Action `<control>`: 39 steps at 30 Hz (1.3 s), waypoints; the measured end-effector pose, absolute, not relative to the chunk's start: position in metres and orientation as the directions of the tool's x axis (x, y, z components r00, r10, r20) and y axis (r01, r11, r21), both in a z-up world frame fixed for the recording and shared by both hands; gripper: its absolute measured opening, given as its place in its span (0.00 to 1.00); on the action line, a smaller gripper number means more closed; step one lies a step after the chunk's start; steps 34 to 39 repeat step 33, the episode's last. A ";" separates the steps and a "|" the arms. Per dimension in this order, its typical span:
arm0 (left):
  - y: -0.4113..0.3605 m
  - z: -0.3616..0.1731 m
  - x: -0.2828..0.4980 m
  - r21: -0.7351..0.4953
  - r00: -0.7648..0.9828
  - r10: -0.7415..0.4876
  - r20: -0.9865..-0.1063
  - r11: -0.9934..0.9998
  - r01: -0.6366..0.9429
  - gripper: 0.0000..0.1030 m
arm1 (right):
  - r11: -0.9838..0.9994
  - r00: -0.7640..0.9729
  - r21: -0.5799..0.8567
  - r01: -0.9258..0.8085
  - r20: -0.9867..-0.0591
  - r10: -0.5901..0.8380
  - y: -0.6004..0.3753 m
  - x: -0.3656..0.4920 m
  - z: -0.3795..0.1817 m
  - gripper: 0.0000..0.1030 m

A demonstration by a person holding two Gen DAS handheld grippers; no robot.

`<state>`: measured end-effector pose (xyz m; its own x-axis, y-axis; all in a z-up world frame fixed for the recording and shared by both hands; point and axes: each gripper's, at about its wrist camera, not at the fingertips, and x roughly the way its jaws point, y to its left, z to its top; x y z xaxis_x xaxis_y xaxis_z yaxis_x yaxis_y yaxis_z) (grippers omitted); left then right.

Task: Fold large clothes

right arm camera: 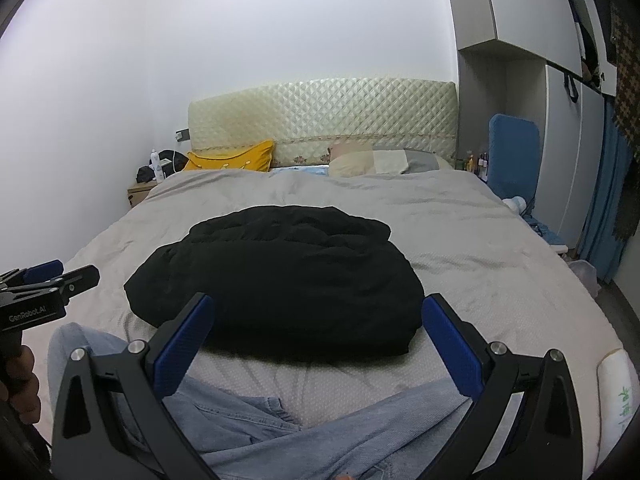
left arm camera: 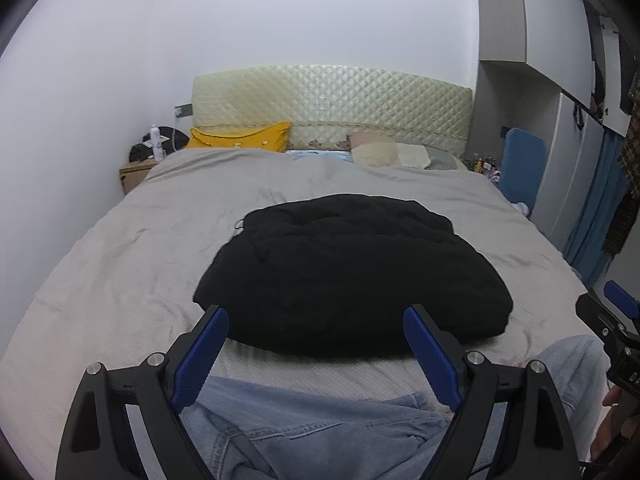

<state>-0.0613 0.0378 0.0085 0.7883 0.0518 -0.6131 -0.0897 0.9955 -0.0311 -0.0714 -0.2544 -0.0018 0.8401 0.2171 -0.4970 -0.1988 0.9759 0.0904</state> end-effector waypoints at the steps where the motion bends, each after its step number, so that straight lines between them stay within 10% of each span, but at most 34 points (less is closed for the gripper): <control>1: 0.038 0.009 -0.061 -0.035 0.789 0.050 -0.613 0.995 -0.090 0.87 | 0.975 0.839 0.094 -0.200 -0.497 0.220 -0.254 -0.072 -0.001 1.00; 39: 0.030 0.012 -0.064 -0.046 0.808 0.037 -0.588 0.996 -0.079 0.87 | 0.979 0.851 0.101 -0.179 -0.483 0.205 -0.252 -0.074 -0.001 1.00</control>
